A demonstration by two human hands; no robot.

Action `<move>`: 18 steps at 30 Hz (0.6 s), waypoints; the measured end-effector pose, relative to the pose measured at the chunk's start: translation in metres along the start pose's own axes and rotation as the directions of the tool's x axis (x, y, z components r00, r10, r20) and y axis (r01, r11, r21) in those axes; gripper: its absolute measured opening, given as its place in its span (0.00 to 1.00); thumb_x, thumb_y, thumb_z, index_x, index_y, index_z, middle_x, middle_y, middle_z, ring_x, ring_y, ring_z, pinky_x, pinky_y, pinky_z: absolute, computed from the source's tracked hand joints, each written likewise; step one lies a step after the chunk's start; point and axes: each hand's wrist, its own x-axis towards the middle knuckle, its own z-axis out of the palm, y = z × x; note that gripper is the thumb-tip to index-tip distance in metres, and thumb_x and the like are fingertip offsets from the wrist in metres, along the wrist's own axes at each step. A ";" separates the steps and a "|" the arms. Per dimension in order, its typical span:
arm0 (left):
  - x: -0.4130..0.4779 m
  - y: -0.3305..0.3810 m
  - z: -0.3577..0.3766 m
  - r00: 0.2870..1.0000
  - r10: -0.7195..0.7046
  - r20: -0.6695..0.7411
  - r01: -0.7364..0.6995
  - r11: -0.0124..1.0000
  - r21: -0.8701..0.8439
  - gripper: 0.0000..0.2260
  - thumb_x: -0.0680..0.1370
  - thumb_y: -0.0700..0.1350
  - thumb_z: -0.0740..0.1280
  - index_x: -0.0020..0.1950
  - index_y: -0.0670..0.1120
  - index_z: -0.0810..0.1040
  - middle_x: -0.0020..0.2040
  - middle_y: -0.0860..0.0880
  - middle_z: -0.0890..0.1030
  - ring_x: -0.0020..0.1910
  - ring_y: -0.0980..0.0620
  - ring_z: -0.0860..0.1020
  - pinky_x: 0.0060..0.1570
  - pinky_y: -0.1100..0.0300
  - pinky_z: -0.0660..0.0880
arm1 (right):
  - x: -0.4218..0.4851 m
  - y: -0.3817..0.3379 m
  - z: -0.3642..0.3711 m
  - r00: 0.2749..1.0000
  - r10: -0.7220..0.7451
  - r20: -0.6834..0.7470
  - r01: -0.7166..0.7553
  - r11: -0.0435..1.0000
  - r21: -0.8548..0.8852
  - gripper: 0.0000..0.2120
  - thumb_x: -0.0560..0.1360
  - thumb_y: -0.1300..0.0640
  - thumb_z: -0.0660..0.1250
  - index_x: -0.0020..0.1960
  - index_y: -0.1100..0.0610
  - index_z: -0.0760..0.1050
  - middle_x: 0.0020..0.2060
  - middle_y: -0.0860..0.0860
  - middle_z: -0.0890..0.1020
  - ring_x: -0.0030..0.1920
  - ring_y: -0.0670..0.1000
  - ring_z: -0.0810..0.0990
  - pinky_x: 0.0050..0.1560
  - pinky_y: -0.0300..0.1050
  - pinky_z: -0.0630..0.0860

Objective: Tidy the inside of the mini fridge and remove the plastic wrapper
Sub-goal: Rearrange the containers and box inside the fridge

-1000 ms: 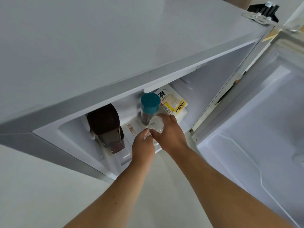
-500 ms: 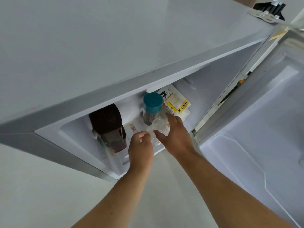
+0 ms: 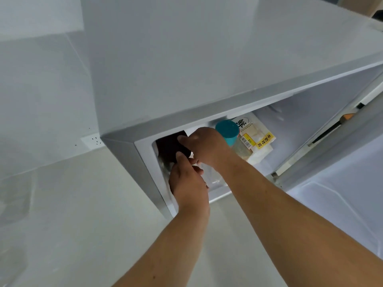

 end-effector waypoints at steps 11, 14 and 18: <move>-0.010 -0.004 0.032 0.964 0.178 0.200 -0.208 0.968 0.143 0.19 0.83 0.54 0.61 0.40 0.46 0.82 0.32 0.52 0.83 0.30 0.57 0.79 0.45 0.52 0.75 | -0.012 0.030 -0.042 0.961 -0.019 -0.274 0.031 0.999 0.040 0.21 0.78 0.49 0.70 0.31 0.58 0.74 0.19 0.46 0.75 0.22 0.42 0.74 0.24 0.33 0.65; -0.012 -0.008 0.047 0.955 0.132 0.265 -0.185 0.965 0.186 0.19 0.82 0.55 0.60 0.38 0.48 0.82 0.33 0.51 0.84 0.32 0.55 0.80 0.48 0.46 0.76 | -0.010 0.036 -0.058 0.952 0.033 -0.304 -0.031 0.999 0.010 0.19 0.79 0.48 0.70 0.36 0.61 0.76 0.20 0.46 0.76 0.24 0.42 0.76 0.24 0.32 0.67; -0.004 -0.021 0.054 0.954 0.055 0.295 -0.121 0.970 0.212 0.21 0.82 0.55 0.60 0.33 0.54 0.83 0.33 0.52 0.85 0.29 0.57 0.78 0.46 0.48 0.73 | 0.004 0.041 -0.062 0.971 0.124 -0.204 -0.169 0.960 -0.224 0.20 0.80 0.46 0.65 0.38 0.59 0.77 0.21 0.49 0.78 0.25 0.45 0.79 0.26 0.36 0.68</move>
